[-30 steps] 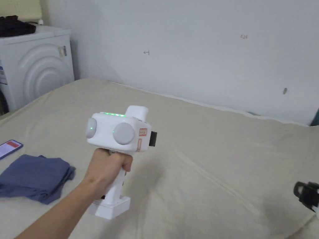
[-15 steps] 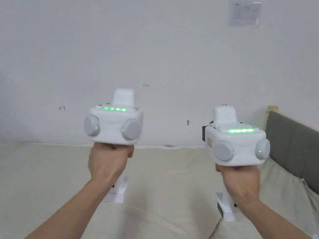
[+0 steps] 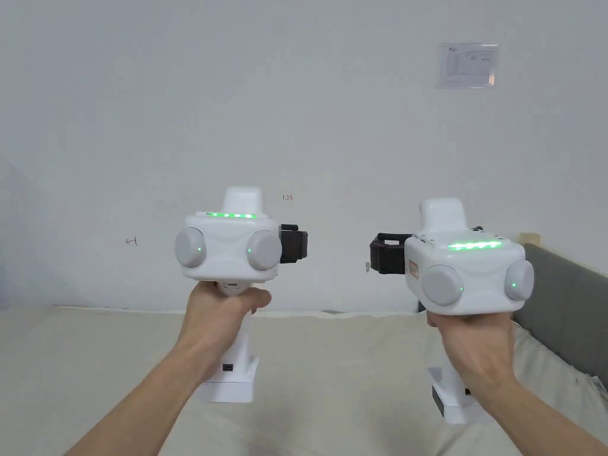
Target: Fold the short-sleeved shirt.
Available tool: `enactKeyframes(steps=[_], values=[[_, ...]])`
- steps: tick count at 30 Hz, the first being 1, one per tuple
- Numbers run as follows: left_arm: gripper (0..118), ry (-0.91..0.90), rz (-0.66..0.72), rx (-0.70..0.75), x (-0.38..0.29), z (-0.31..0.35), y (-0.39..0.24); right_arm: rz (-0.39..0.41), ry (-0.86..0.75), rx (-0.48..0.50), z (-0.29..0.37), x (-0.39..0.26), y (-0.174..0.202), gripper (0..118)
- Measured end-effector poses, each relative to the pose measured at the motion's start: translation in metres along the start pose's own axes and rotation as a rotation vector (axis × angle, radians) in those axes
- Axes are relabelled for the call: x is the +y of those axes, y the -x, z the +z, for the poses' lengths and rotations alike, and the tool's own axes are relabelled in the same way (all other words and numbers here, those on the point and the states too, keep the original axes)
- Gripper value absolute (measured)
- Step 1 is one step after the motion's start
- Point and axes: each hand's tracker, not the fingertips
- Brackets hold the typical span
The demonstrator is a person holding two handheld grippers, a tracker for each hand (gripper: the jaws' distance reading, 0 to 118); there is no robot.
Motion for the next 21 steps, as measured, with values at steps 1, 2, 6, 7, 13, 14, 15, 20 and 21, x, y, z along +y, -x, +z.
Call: enactKeyframes(steps=[1,2,6,7,13,14,15,20,21], values=[[118,0.013,0.023,-0.015,0.003,0.002,0.001,0.014,0.007,-0.002,0.001,0.000,0.001,118],[118,0.033,0.042,-0.026,0.006,0.005,0.002,0.024,0.013,-0.011,0.002,0.000,0.001,118],[118,0.024,0.012,-0.056,0.013,0.009,0.007,0.024,-0.020,-0.003,0.017,0.015,0.014,118],[118,-0.011,0.010,-0.051,0.011,0.010,0.009,0.017,-0.017,-0.001,0.018,0.015,0.013,118],[118,0.030,0.083,0.003,0.026,0.014,0.026,-0.001,-0.014,0.043,0.024,0.028,0.003,118],[118,0.036,0.077,-0.004,0.025,0.013,0.029,0.002,-0.019,0.038,0.027,0.029,0.002,118],[118,0.034,0.095,-0.001,0.023,0.014,0.027,0.005,-0.022,0.037,0.030,0.030,0.001,118],[118,0.007,0.055,0.016,0.029,0.015,0.033,0.025,-0.018,0.057,0.032,0.038,-0.004,118],[118,0.002,0.062,0.016,0.029,0.015,0.036,0.037,-0.019,0.064,0.032,0.039,-0.005,118]])
